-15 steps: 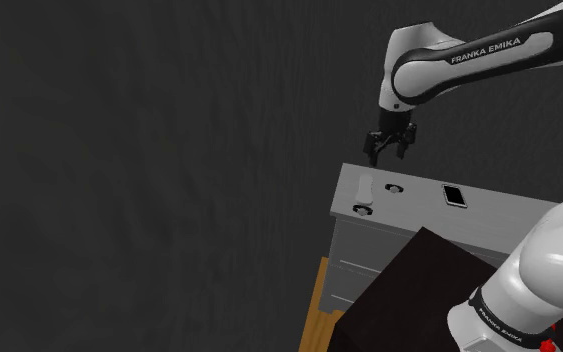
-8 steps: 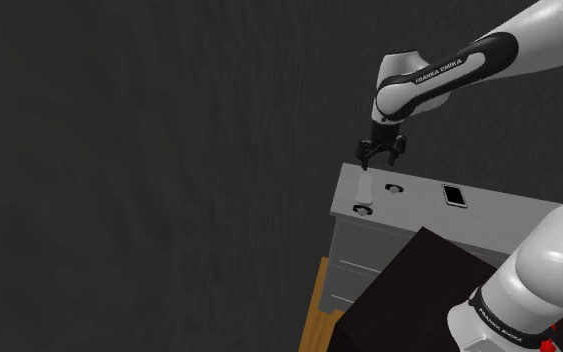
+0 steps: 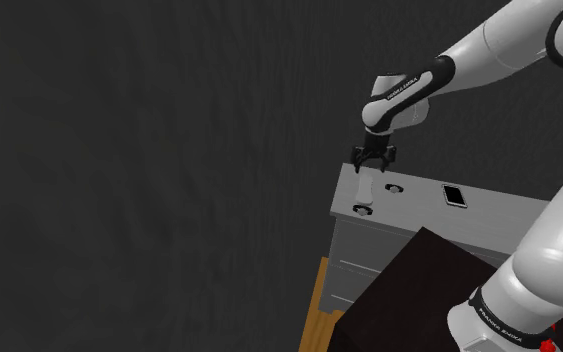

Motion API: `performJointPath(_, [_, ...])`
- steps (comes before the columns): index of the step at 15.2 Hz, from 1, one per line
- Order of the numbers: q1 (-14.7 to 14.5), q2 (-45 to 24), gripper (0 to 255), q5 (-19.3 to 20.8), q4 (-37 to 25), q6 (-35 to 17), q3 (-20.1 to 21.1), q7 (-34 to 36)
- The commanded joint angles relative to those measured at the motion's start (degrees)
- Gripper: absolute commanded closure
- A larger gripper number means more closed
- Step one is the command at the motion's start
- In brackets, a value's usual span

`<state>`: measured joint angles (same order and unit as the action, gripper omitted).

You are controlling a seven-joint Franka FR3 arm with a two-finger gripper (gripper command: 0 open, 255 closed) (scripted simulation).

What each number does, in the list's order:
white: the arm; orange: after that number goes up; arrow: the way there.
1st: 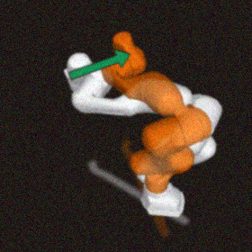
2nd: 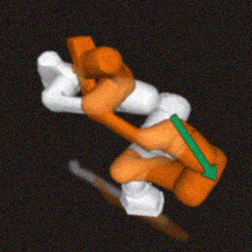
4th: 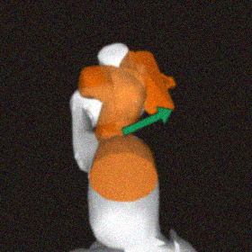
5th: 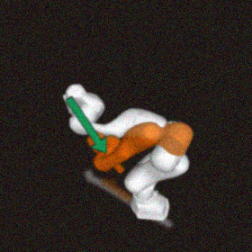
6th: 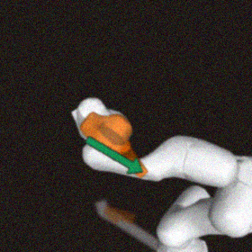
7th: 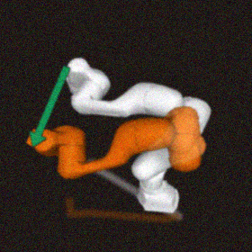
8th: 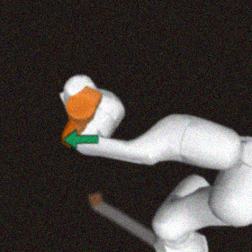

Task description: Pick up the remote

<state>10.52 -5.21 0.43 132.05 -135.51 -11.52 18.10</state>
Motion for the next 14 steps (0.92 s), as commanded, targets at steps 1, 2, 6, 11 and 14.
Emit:
performJointPath(1, [1.08, -4.55, 0, -1.97, -1.95, -2.78, -0.64, -0.53])
performJointPath(2, [1.61, -6.63, 0, -3.00, -3.15, -3.72, -0.78, -0.70])
performJointPath(6, [4.13, -14.88, 0, -7.26, -8.46, -6.81, -0.86, -1.42])
performJointPath(11, [8.04, -24.97, 0, -12.18, -16.22, -9.31, -0.15, -1.88])
performJointPath(14, [9.09, -27.71, 0, -13.26, -18.13, -10.18, 0.26, -2.00])
